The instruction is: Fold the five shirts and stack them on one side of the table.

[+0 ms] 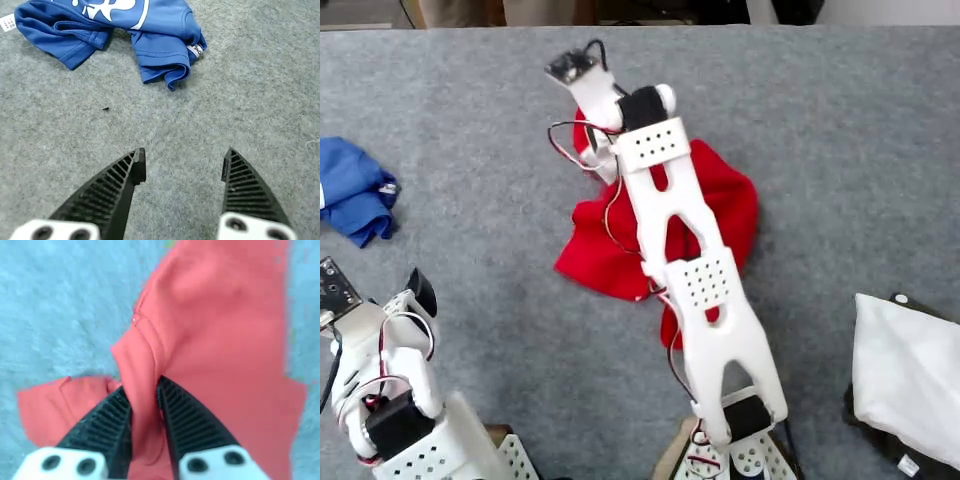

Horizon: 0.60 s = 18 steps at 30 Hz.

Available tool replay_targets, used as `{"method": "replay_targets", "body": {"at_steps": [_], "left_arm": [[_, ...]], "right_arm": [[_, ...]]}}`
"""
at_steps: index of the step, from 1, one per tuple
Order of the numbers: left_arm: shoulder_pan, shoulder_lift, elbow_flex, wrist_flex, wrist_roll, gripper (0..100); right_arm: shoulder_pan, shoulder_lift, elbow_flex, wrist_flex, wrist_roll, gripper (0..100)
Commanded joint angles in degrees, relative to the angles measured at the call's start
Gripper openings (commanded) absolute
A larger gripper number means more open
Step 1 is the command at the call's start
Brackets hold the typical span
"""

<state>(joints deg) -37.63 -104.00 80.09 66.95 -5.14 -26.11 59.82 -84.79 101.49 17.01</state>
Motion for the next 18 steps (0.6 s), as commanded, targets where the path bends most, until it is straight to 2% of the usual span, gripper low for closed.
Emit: {"method": "replay_targets", "body": {"at_steps": [1, 6, 10, 14, 18], "left_arm": [[-0.1, -0.3, -0.6, 0.0, -0.1, 25], [-0.1, -0.3, -0.4, -0.4, -0.2, 25], [-3.8, -0.3, -0.2, -1.7, -0.2, 25], [-8.5, -0.3, 2.0, -5.7, -0.4, 25], [-11.4, -0.3, 3.3, -7.6, -0.4, 25]], "right_arm": [[-4.4, -11.3, -1.9, 0.9, -0.2, 0.5], [-14.8, -21.9, 3.0, 0.4, -0.2, 0.5], [-22.2, -28.5, 3.6, -0.4, -0.2, 0.5], [-27.0, -34.7, 3.8, -3.8, -0.2, 0.5], [-28.8, -39.7, 4.1, -8.9, -0.3, 0.5]]}}
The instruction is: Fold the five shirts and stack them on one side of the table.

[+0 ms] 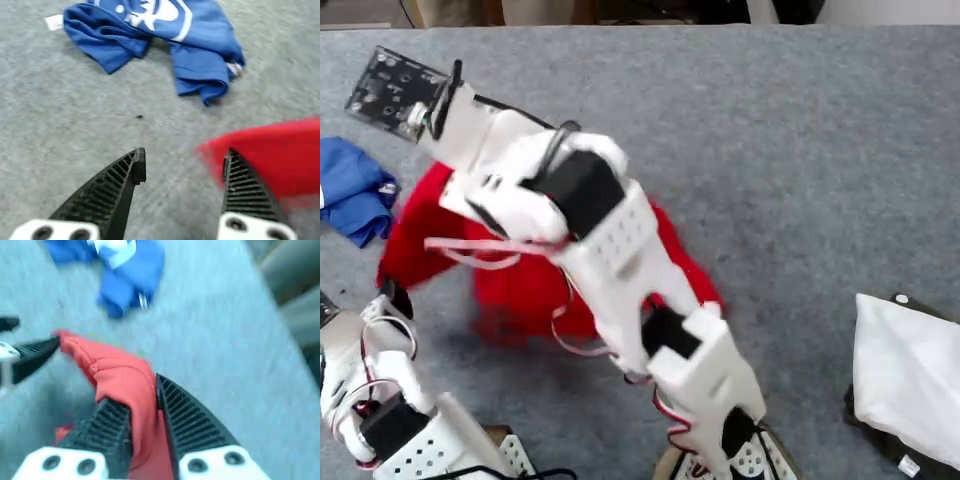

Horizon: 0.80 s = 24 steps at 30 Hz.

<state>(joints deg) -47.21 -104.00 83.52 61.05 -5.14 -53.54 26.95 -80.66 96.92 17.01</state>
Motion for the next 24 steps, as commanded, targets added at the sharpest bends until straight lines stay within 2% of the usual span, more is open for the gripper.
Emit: {"method": "replay_targets", "body": {"at_steps": [1, 5, 12, 18, 24], "left_arm": [[-2.2, -0.3, -0.3, -1.7, -0.4, 25], [-2.3, -0.3, -0.3, -1.5, -0.3, 25], [-2.3, -0.3, -0.4, -1.4, -0.2, 25], [-2.0, -0.3, -0.7, -1.4, -0.3, 25], [-1.7, -0.3, -0.8, -1.4, -0.4, 25]], "right_arm": [[-1.2, -7.3, 0.1, -5.0, -0.3, 0.5], [6.2, -5.9, 5.5, -5.5, -0.3, 0.5], [28.2, 1.4, 17.9, -6.6, 1.1, 0.8], [46.7, 13.0, 19.3, -8.7, 10.7, 0.7], [62.2, 27.7, 19.2, -11.2, 20.2, 0.6]]}}
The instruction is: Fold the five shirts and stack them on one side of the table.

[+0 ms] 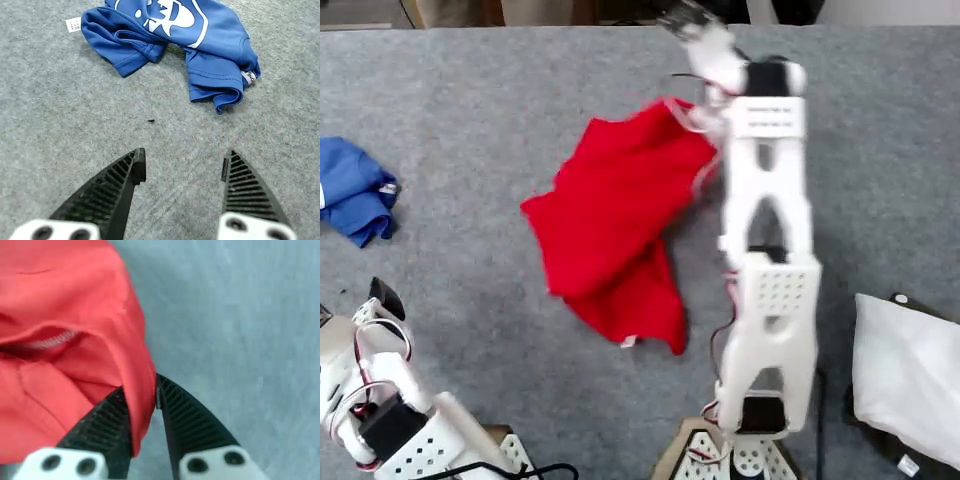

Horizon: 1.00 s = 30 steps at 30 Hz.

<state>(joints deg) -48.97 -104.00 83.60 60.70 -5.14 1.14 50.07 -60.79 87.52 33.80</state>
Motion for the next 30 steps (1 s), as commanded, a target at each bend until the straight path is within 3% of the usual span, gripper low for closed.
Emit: {"method": "replay_targets", "body": {"at_steps": [1, 5, 10, 18, 26, 30], "left_arm": [[1.0, -0.3, -0.9, -1.1, -0.4, 25], [6.7, -0.2, -2.6, -0.1, 0.0, 25], [18.9, 3.8, -8.7, 4.0, 2.6, 22], [33.8, 25.7, -22.2, 3.8, 12.9, 22], [48.5, 57.2, -45.6, 2.6, 19.0, 23], [56.5, 72.4, -57.6, 2.5, 19.4, 23]], "right_arm": [[9.6, 6.8, -0.7, -2.3, 4.8, 0.5], [17.2, 13.3, -0.7, -2.8, 9.6, 0.5], [24.2, 15.3, -5.5, 0.1, 15.7, 0.5], [34.0, 17.5, -8.9, 3.3, 25.8, 0.9], [36.6, 16.5, -17.2, 12.5, 31.2, 23.7], [36.9, 16.6, -25.7, 14.6, 31.1, 27.4]]}}
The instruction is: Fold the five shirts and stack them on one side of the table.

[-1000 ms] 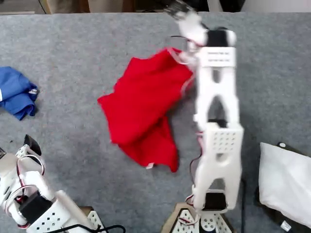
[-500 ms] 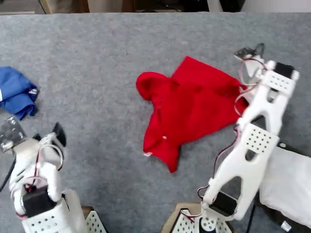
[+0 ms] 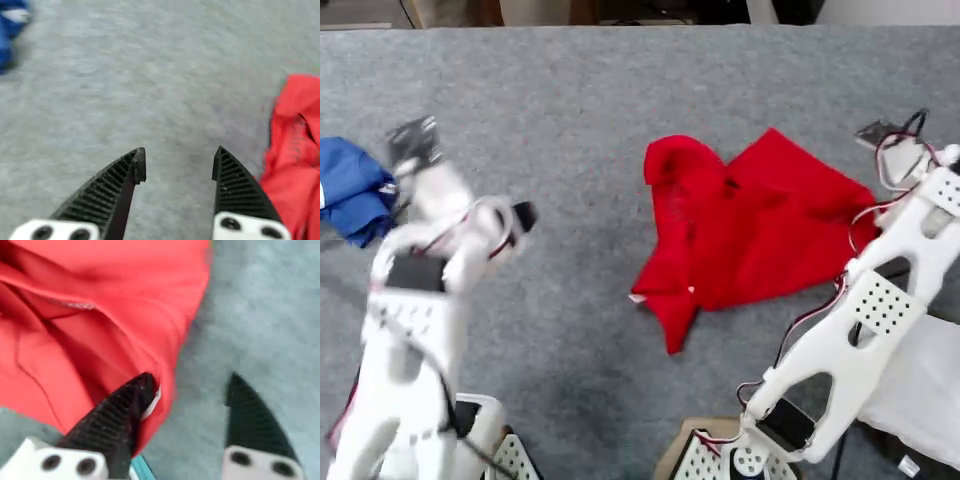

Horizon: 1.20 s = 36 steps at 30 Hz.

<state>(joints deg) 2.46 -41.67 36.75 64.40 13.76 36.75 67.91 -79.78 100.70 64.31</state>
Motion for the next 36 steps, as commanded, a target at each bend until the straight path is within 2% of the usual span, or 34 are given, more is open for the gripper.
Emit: {"method": "replay_targets", "body": {"at_steps": [1, 8, 12, 19, 23, 28, 30, 35, 36], "left_arm": [[6.8, 13.5, -13.8, -1.1, 0.5, 23], [12.7, 35.4, -32.8, -1.7, 0.5, 23], [16.7, 49.5, -43.1, -1.9, 1.3, 23], [25.1, 71.6, -63.8, -1.4, 6.7, 23], [26.7, 80.2, -73.8, -1.3, 9.5, 23], [26.3, 89.2, -79.8, -0.5, 12.2, 22], [26.0, 91.6, -82.4, 0.7, 12.7, 19], [25.9, 96.4, -89.8, 3.4, 12.1, 2], [25.9, 96.9, -90.9, 4.3, 11.8, 2]], "right_arm": [[1.5, -1.4, -8.2, 1.4, 0.6, 27.4], [2.9, -1.5, -12.7, 1.6, 0.2, 27.4], [3.5, -1.2, -11.6, 1.6, -8.3, 27.4], [3.9, -1.3, -9.1, 1.6, -16.6, 27.4], [5.1, -1.4, -9.1, 1.6, -17.9, 27.4], [7.2, -1.4, -9.5, 1.7, -18.2, 27.4], [7.9, -1.4, -9.5, 1.7, -18.2, 27.4], [8.2, -1.8, -9.7, 1.7, -19.8, 27.4], [8.2, -2.5, -9.5, 1.7, -20.2, 27.4]]}}
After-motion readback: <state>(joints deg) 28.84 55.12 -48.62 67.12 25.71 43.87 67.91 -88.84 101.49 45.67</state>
